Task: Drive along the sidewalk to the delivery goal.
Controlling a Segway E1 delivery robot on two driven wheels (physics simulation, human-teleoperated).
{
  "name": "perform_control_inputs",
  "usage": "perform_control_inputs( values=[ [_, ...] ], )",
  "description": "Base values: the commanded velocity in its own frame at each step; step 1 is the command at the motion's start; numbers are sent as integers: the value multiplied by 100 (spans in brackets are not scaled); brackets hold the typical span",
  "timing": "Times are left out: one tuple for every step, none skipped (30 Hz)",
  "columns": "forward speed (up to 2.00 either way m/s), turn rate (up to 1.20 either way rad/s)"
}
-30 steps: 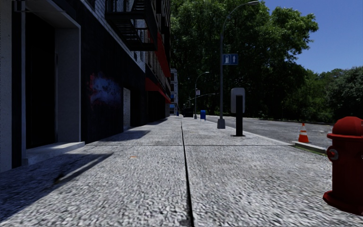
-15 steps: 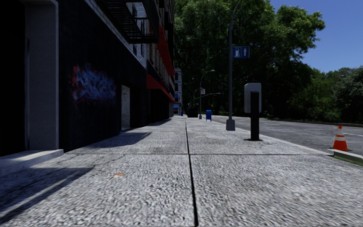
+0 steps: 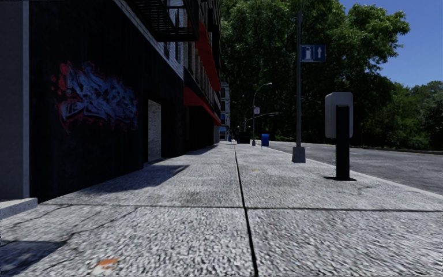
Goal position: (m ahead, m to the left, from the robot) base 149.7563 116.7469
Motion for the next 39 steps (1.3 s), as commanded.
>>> perform_control_inputs(
  values=[
    [195,0],
    [195,0],
    [195,0],
    [195,0],
    [195,0],
    [195,0],
    [195,0],
    [195,0],
    [195,0],
    [195,0],
    [195,0],
    [195,0],
    [195,0],
    [195,0],
    [195,0],
    [195,0],
    [195,0],
    [195,0],
    [195,0],
    [195,0],
    [195,0],
    [195,0],
    [195,0],
    [195,0],
    [196,0],
    [196,0],
    [196,0],
    [196,0],
    [196,0],
    [196,0],
    [196,0],
    [196,0],
    [196,0],
    [196,0],
    [196,0],
    [196,0],
    [196,0],
    [196,0],
    [196,0]
  ],
)
